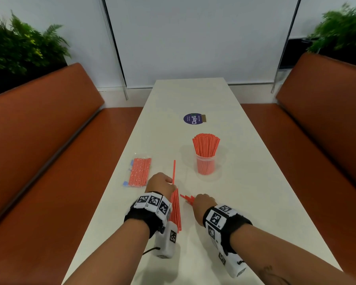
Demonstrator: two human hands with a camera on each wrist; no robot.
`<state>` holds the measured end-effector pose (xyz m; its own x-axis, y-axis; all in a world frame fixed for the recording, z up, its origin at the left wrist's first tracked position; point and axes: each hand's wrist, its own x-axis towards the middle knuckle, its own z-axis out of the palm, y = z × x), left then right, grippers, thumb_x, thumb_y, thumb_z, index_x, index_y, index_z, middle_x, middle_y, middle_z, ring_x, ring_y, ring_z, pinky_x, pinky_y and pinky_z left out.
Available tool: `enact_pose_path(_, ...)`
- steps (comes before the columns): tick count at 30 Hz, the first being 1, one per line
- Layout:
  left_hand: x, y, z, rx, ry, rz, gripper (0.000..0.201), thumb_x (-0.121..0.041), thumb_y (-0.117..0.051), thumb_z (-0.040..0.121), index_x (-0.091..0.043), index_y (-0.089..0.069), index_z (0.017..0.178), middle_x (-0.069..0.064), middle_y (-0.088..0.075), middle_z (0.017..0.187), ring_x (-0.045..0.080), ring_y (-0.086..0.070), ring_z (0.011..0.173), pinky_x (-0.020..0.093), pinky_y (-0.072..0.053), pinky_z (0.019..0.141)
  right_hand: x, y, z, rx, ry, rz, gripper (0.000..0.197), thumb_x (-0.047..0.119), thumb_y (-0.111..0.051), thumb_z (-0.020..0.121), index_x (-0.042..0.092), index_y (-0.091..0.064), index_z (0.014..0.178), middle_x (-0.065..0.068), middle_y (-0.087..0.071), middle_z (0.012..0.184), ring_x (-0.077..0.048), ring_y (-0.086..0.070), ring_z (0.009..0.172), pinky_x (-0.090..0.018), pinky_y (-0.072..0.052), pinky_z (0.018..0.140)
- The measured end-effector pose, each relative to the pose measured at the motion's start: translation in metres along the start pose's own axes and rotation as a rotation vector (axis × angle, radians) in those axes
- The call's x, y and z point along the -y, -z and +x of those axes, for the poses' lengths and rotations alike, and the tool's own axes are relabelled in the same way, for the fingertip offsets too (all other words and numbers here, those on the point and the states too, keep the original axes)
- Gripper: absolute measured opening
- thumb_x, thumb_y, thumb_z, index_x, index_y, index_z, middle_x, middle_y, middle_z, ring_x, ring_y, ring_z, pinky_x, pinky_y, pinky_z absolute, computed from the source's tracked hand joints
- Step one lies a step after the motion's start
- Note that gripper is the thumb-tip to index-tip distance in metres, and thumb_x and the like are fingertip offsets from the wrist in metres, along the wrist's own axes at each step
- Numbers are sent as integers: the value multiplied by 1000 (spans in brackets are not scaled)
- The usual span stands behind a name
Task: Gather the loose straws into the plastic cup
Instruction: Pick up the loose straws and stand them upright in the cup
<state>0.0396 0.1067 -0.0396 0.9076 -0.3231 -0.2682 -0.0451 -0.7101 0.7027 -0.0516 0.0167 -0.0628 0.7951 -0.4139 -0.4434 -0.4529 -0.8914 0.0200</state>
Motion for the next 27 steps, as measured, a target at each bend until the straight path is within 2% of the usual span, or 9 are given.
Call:
enact_pose_path(5,-4,-8,-9,90,-5,-225,14,-5,-66,82,-13,-54,84,4,-60,70,15,-58,56,23,-46,50,-8,4,-1,49,55,75,46,2,-48,92,4,-39,137,-13,-51,130,-26,-52,122,-30,-43,101)
enact_pose_path(8,-3,-8,-11,118,5,-314,18,-2,-64,83,-14,-53,77,3,-57,64,8,-55,42,17,-38,39,-30,13,7,29,71,525,62,2,-47,91,10,-20,147,-8,-56,83,-23,-58,83,-31,-50,82)
enact_pose_path(10,-3,-10,-13,133,-18,-330,22,-3,-65,83,-17,-51,74,3,-58,63,2,-54,34,16,-37,38,-44,24,10,24,1,902,33,7,-46,92,6,-51,125,1,-48,68,-14,-51,60,-27,-51,62)
enact_pose_path(12,-7,-15,-17,183,-62,-345,23,-2,-65,83,-18,-50,74,5,-59,64,7,-58,43,17,-36,42,-47,36,7,-59,-41,1112,7,14,-42,95,12,-48,97,2,-44,66,-11,-44,53,-22,-41,49)
enact_pose_path(13,-12,-18,-20,208,-88,-352,22,-2,-65,83,-17,-51,75,5,-59,64,12,-59,49,18,-36,44,-45,40,5,-68,-16,1192,11,20,-40,97,13,-45,90,1,-41,65,-11,-39,51,-22,-36,47)
enact_pose_path(16,-27,-25,-28,239,-163,-339,17,3,-59,82,-13,-52,80,5,-58,65,17,-58,57,20,-38,48,-37,46,3,-63,114,1263,27,38,-42,96,16,-44,79,2,-39,64,-12,-35,50,-22,-32,45)
enact_pose_path(22,-40,-34,-27,259,-216,-316,28,7,-50,82,-16,-48,67,2,-59,63,13,-54,54,19,-39,49,-44,47,5,-321,150,1247,23,25,-36,100,17,-48,82,3,-47,69,-12,-45,61,-20,-35,55)
enact_pose_path(24,-43,-37,-23,343,-124,-313,18,-3,-45,90,-15,-52,79,2,-57,66,13,-54,59,22,-42,55,-46,48,5,-417,173,1324,21,27,-35,101,17,-48,87,5,-50,73,-17,-51,73,-22,-40,63)
enact_pose_path(27,-43,-35,-24,584,194,-518,17,-10,-35,95,-6,-50,88,13,-57,78,23,-56,68,30,-45,64,-43,55,4,-559,215,1438,23,24,-34,101,17,-50,86,4,-57,73,-22,-59,84,-31,-47,79)
